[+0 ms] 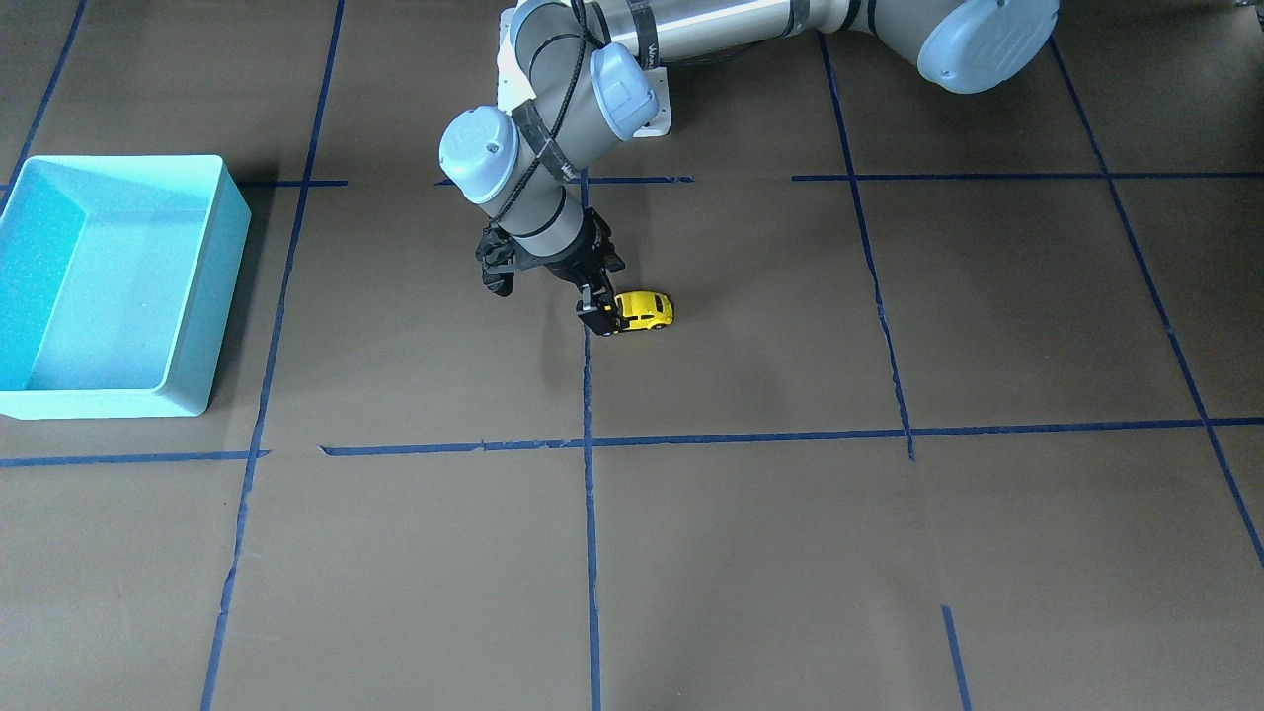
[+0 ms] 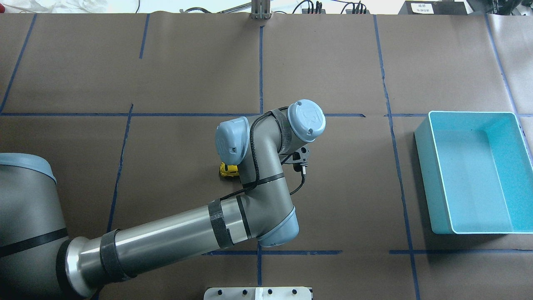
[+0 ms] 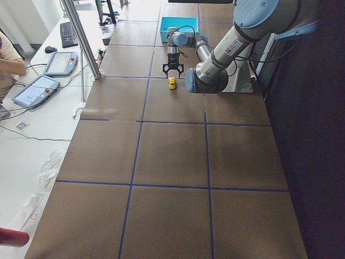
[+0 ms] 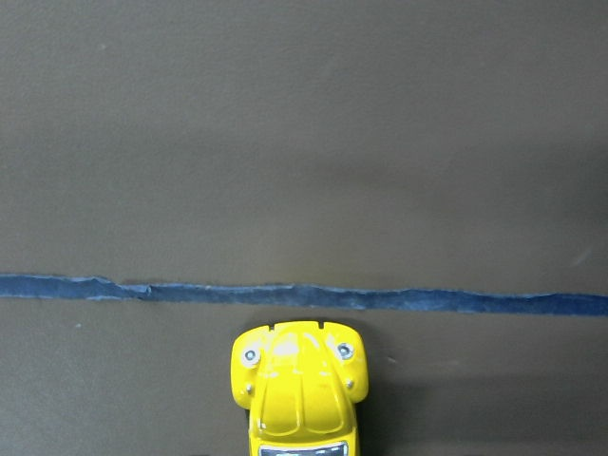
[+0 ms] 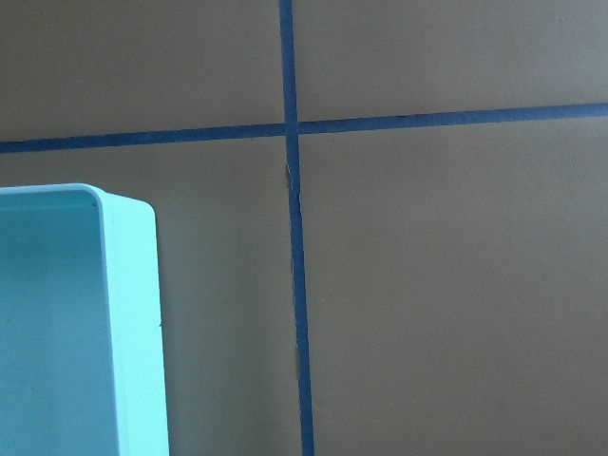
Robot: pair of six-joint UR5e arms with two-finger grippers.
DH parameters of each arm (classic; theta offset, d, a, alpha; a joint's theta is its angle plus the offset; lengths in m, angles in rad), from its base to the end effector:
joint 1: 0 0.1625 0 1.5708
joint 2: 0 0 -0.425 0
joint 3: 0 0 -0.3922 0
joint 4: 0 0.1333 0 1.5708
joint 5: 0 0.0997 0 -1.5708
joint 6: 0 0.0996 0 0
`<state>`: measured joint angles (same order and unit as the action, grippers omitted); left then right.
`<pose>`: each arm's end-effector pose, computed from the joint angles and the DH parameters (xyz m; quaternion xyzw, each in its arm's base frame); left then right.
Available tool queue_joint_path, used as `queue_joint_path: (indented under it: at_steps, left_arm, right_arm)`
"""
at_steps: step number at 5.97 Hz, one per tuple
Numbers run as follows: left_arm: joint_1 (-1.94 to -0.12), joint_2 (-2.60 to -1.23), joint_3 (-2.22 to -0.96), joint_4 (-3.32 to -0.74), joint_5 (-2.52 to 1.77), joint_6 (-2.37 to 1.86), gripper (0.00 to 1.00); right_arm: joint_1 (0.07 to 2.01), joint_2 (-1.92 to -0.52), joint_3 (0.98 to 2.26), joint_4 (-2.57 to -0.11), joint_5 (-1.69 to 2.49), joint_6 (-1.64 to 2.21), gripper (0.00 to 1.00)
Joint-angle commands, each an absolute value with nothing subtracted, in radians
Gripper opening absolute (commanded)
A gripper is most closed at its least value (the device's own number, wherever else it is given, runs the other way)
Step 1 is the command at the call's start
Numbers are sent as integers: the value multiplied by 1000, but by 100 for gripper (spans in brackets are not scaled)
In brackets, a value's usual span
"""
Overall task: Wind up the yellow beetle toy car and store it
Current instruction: 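Lower the left gripper onto the car's roof and press down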
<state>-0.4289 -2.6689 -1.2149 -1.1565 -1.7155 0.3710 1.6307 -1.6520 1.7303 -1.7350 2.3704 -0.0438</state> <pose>0.6722 -0.4382 0.1521 0.1240 0.1273 0.6839 0.7075 0.0887 -0.4454 0.6331 -0.0193 -0.3904 0.0241 0.9201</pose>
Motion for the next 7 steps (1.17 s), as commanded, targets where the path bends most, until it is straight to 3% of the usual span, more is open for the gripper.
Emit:
queue_joint_path:
  at_steps: [1, 5, 7]
  left_arm:
    - [-437, -2665, -1207, -1155, -1715, 370, 91]
    - [-442, -2666, -1175, -1189, -1720, 342, 85]
    - [-439, -2668, -1175, -1213, -1727, 341, 67]
  right_arm:
    - [1631, -1654, 1736, -1735, 2373, -49, 100]
    - [1631, -1654, 1732, -1735, 2373, -49, 100]
    - [1631, -1655, 1730, -1735, 2373, -48, 100]
